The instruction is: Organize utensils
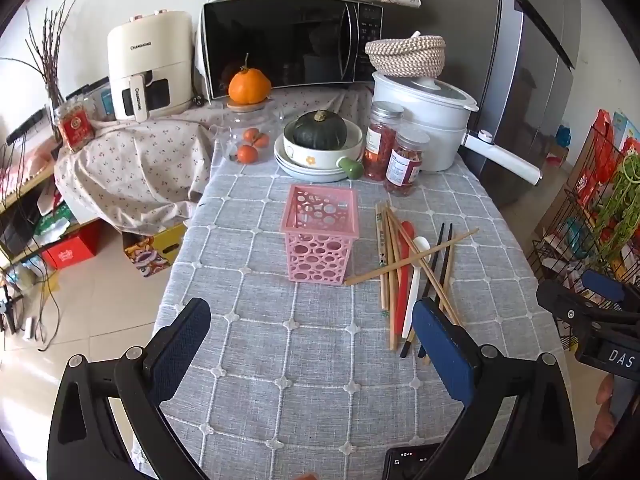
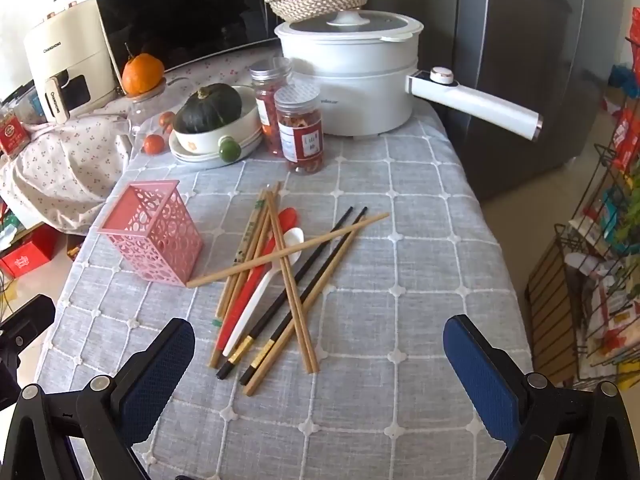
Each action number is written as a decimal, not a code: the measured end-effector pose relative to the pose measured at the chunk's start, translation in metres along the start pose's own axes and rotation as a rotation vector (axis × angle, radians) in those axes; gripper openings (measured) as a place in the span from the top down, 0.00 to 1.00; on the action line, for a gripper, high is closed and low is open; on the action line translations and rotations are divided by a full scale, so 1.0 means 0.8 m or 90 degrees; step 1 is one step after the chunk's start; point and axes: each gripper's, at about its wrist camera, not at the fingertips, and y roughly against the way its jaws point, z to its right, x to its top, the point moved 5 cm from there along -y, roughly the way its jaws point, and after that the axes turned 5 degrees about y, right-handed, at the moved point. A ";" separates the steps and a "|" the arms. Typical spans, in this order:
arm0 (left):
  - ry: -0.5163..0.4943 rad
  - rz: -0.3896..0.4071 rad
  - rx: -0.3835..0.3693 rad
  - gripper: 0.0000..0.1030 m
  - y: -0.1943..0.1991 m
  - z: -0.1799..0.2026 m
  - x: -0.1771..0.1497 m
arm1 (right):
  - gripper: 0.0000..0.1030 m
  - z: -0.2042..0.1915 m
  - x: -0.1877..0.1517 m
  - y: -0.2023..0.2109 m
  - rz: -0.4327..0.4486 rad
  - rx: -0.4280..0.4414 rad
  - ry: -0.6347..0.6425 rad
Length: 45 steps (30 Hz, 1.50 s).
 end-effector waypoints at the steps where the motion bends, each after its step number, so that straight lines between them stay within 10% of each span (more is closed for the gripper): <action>1: 0.002 0.000 -0.004 0.01 0.000 0.000 -0.002 | 0.01 0.000 0.000 0.000 0.001 0.001 0.000; 45: -0.009 0.010 -0.011 0.01 0.003 0.004 -0.008 | 0.01 -0.004 -0.002 -0.002 -0.003 0.003 0.005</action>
